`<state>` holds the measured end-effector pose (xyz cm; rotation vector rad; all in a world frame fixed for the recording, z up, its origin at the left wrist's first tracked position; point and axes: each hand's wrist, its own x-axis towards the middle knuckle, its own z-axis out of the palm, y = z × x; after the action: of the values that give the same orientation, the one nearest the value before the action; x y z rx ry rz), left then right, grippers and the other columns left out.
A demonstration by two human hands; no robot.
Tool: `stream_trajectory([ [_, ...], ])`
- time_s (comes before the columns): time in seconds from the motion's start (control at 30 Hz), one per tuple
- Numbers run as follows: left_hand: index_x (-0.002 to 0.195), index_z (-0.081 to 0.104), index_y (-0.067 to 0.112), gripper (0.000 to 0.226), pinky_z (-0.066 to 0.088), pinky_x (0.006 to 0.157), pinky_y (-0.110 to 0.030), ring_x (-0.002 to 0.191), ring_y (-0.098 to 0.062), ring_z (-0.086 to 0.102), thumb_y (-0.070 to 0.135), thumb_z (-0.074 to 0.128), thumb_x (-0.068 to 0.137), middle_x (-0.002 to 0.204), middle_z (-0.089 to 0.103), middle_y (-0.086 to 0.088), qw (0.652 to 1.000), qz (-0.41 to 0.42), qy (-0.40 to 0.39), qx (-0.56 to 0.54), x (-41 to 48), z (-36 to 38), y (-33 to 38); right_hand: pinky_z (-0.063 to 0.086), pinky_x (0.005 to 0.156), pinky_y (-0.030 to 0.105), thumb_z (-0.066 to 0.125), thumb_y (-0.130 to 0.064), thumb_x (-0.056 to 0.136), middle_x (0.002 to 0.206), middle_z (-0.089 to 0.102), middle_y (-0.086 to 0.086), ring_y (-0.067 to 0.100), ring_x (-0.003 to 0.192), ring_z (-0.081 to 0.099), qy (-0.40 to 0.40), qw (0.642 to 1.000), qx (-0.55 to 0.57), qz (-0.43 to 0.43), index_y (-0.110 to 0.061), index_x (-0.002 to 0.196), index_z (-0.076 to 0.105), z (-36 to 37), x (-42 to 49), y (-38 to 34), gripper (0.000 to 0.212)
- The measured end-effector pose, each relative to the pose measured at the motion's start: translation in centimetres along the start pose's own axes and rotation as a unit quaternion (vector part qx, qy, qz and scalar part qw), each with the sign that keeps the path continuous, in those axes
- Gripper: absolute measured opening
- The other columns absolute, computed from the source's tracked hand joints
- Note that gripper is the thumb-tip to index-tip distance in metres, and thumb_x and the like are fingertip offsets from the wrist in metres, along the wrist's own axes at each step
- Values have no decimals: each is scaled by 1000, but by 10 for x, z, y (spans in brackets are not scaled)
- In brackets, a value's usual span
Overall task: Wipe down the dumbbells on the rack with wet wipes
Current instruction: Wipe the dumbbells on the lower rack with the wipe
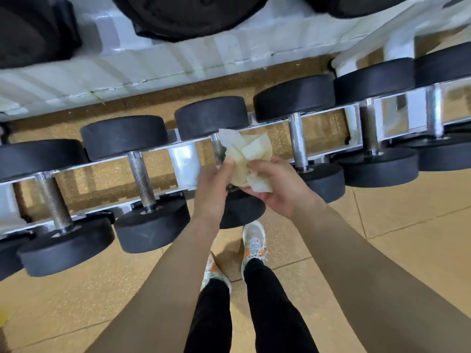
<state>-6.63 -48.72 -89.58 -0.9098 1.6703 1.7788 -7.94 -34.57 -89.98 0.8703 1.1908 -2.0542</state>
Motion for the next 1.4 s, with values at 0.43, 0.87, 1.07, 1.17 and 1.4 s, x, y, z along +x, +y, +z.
stream_trajectory([
  [0.43,96,75,21,12,57,75,-29,87,-14,74,31,69,96,90,78,0,996,70,-6,61,-13,86,3,60,88,42,81,-18,85,107,77,9,26,101,74,48,981,-184,-38,-7,118,69,-93,-16,-44,37],
  [0.87,94,58,26,8,54,84,-38,89,-22,64,26,55,102,93,67,-5,956,194,167,145,27,179,3,56,95,51,56,-14,93,104,71,10,30,97,66,151,979,-138,18,-13,106,71,-198,11,-117,20],
  [1.07,93,59,32,12,56,90,-44,95,-25,67,21,58,98,97,69,-8,966,170,162,105,26,176,-4,61,81,36,86,-27,79,108,76,1,23,101,74,73,974,-212,30,-18,119,65,-189,25,-109,46],
  [1.17,102,63,18,5,55,89,-39,95,-24,67,18,58,100,99,70,-7,966,153,181,99,36,168,-14,63,72,35,77,-20,90,99,76,1,18,85,75,122,979,-162,13,-18,117,62,-183,35,-108,32],
  [1.4,102,56,20,3,49,85,-31,86,-14,60,22,55,102,87,61,10,948,162,222,161,86,164,-22,61,71,35,56,-10,101,97,76,-2,18,86,75,124,964,-212,-102,-22,105,68,-190,70,-104,18],
])
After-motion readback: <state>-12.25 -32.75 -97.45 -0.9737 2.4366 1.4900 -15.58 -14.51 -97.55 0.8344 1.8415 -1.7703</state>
